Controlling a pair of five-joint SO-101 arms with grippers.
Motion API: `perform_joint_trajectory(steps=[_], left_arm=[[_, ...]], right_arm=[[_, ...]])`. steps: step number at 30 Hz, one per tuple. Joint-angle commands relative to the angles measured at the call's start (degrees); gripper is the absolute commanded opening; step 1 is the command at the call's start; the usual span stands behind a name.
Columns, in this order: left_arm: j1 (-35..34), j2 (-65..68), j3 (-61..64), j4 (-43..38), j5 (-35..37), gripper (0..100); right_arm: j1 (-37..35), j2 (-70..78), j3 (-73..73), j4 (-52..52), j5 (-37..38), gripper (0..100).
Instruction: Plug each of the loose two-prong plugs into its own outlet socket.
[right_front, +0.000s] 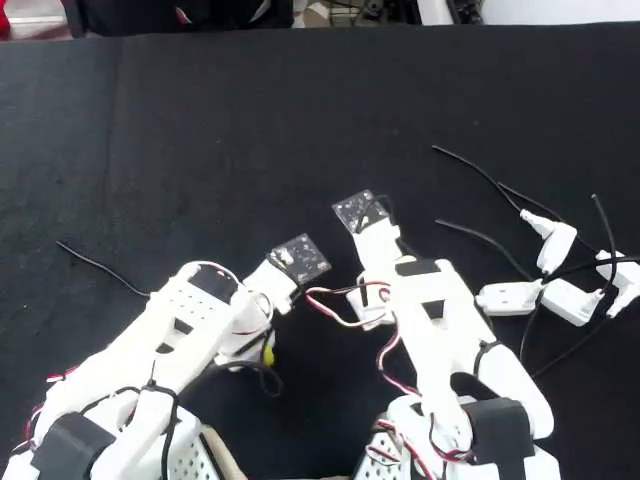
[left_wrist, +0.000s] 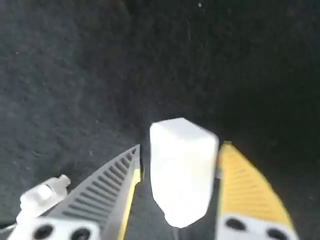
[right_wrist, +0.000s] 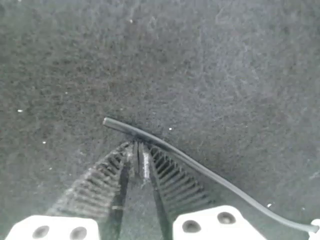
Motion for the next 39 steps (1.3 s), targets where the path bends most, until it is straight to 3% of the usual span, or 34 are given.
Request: perform_joint_trajectory(steps=[1, 5, 10, 17, 28, 35, 39], left_arm=[[-0.7, -0.8, -0.9, -1.0, 1.6, 33], [-3.2, -0.8, -2.7, -1.1, 1.9, 31], [-4.3, -0.8, -1.8, -0.6, 0.4, 15], [0.7, -11.6, -1.9, 4.6, 3.3, 26], [4.0, -38.2, 10.9, 11.9, 3.6, 28], [3.3, -30.0, 14.2, 4.1, 3.8, 28], [-2.8, -17.8, 11.5, -1.3, 2.5, 28]], right_arm=[[-0.4, 1.6, -0.4, 0.4, 0.6, 1.2], [-0.4, 1.6, -0.4, 0.4, 0.6, 1.2], [-0.4, 1.6, -0.3, 0.4, 0.6, 1.2], [-0.4, 1.6, -0.3, 0.4, 0.6, 1.2], [-0.4, 1.6, -0.3, 0.4, 0.6, 1.2], [-0.4, 1.6, -0.3, 0.4, 0.7, 1.2], [-0.4, 1.6, -0.3, 0.4, 0.7, 1.2]])
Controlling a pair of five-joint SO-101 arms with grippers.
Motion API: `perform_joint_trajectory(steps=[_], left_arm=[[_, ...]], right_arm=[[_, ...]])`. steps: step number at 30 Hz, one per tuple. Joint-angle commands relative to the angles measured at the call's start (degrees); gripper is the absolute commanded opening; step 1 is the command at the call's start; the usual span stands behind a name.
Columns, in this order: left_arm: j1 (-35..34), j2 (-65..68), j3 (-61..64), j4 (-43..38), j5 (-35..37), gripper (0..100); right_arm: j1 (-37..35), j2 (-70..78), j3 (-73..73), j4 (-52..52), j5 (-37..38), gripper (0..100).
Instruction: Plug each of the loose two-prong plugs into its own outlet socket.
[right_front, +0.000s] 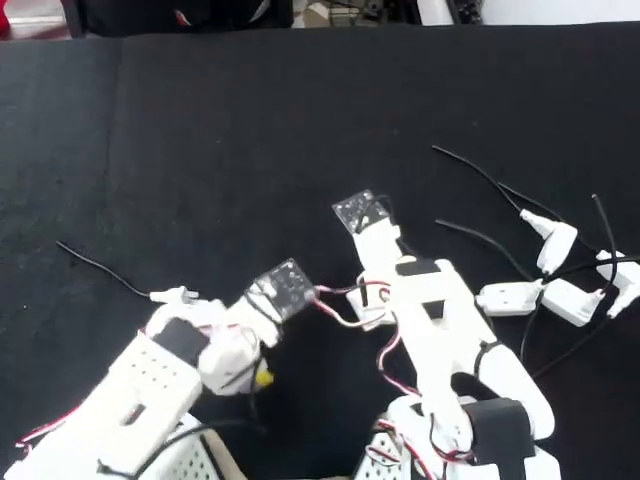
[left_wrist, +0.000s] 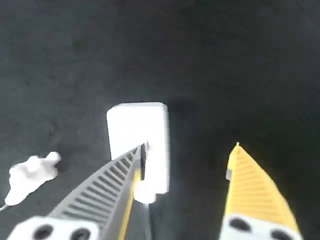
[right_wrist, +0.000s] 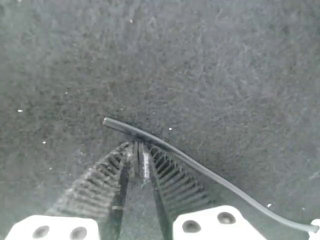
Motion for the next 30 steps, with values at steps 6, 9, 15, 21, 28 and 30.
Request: perform_joint_trajectory(steps=[6, 9, 15, 21, 28, 30], left_arm=[[-5.4, 24.3, -10.1, -4.6, -3.3, 27], [-5.0, 26.5, -11.5, -3.7, -3.5, 27], [-5.0, 26.2, -11.3, -3.4, -4.8, 21], [-4.9, 26.2, -11.7, -3.8, -4.5, 7], [-4.9, 26.2, -14.5, -3.5, -4.5, 3], [-4.9, 26.5, -15.9, -3.4, -3.7, 3]], right_arm=[[-0.4, 1.6, -0.3, 0.4, 0.7, 1.2], [-0.4, 1.6, -0.3, 0.4, 0.7, 1.2], [-0.4, 1.6, -0.3, 0.4, 0.7, 1.2], [-0.4, 1.6, -0.3, 0.4, 0.7, 1.2], [-0.4, 1.6, -0.3, 0.4, 0.7, 1.2], [-0.4, 1.6, -0.3, 0.4, 0.7, 1.2]])
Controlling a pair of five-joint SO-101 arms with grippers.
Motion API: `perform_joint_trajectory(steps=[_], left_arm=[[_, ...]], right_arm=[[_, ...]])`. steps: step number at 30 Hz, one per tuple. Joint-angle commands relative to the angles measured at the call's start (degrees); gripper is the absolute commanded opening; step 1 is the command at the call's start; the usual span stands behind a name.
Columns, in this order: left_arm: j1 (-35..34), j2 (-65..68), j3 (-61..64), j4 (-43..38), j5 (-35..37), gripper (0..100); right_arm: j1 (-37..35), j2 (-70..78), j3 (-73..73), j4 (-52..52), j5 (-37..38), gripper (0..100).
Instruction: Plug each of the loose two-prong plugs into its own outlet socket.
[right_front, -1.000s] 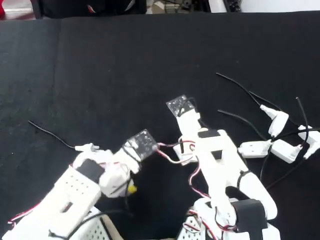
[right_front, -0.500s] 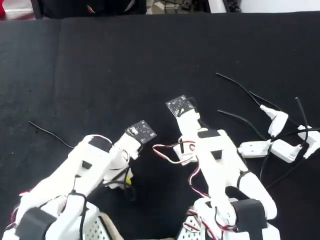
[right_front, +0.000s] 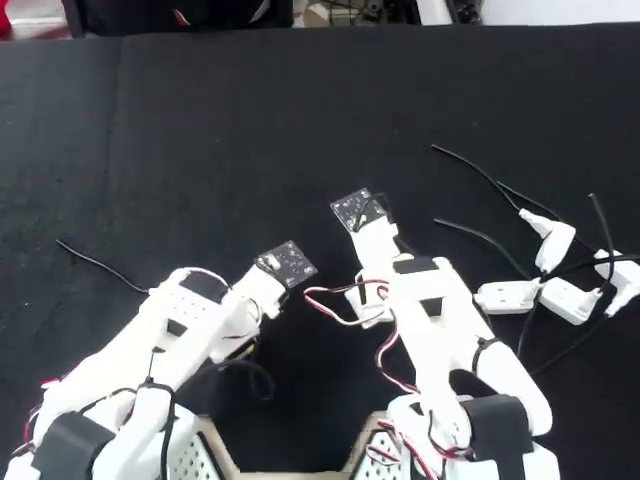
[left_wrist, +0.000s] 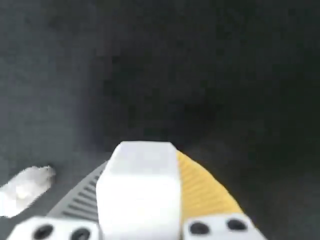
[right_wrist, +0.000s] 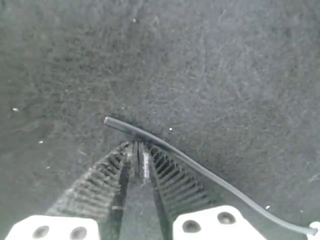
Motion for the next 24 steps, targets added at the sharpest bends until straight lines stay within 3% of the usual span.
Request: perform_joint_trajectory(steps=[1, 7, 12, 24], left_arm=[[0.0, 0.0, -4.4, 0.3, 0.8, 3], [0.1, -0.2, -8.7, 7.5, 0.6, 3], [0.0, -0.2, -10.9, 8.8, 1.0, 5], [-0.5, 0.5, -3.8, -1.0, 4.4, 18]], right_arm=[[-0.2, 1.1, 0.7, 0.4, 0.4, 1.2], [-0.2, 1.0, 0.7, 0.4, 0.4, 1.2], [-0.2, 1.0, 0.7, 0.4, 0.4, 1.2], [-0.2, 1.0, 0.8, 0.4, 0.4, 1.2]])
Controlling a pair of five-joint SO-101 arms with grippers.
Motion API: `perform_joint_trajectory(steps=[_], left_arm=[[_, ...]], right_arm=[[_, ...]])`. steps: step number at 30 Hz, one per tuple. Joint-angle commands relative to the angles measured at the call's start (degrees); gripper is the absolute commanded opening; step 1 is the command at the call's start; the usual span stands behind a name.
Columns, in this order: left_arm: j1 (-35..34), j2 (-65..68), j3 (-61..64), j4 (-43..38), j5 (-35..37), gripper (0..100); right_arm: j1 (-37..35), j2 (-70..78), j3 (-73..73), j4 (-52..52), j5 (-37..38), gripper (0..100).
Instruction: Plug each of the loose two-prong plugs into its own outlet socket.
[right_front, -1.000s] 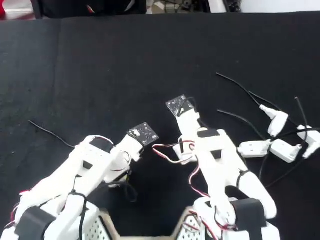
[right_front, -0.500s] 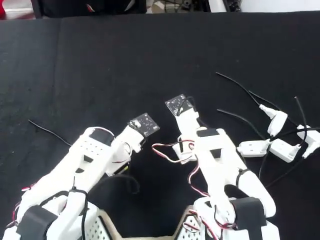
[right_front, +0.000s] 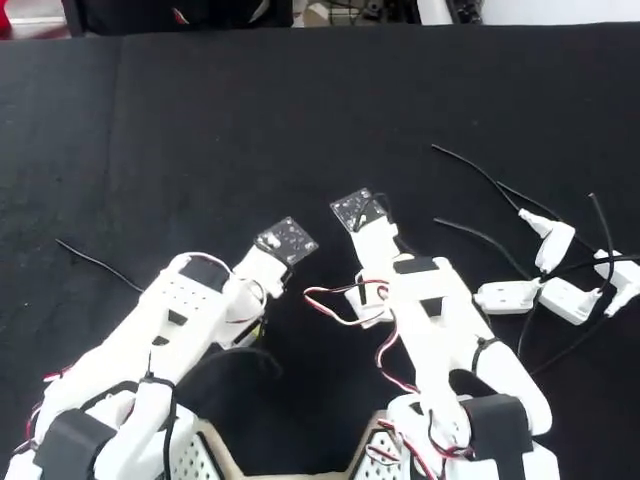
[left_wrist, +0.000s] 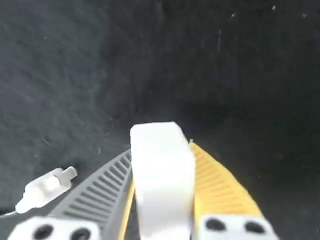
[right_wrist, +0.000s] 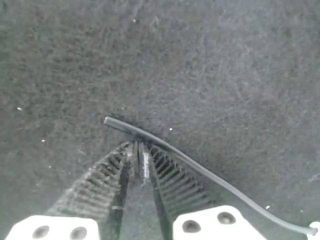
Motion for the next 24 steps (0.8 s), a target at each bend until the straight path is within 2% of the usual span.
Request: perform_joint_trajectory(steps=[1, 8, 12, 19, 21, 24], left_arm=[[-0.6, 0.0, 0.0, -1.3, 0.5, 18], [0.0, -0.1, -0.2, -1.1, -0.2, 18], [-0.3, 0.0, 0.3, -1.4, -2.0, 25], [-0.2, 0.1, 0.3, -1.5, -2.3, 21], [-0.1, 0.1, 0.3, -1.5, -2.3, 17], [-0.1, 0.1, 0.3, -1.4, -2.3, 6]], right_arm=[[-0.2, 1.0, 0.8, 0.4, 0.4, 1.2], [-0.2, 1.0, 0.8, 0.4, 0.4, 1.2], [-0.2, 1.0, 0.8, 0.4, 0.4, 1.2], [-0.2, 1.0, 0.8, 0.4, 0.4, 1.2], [-0.2, 1.0, 0.8, 0.4, 0.4, 1.2], [-0.2, 1.0, 0.8, 0.4, 0.4, 1.2]])
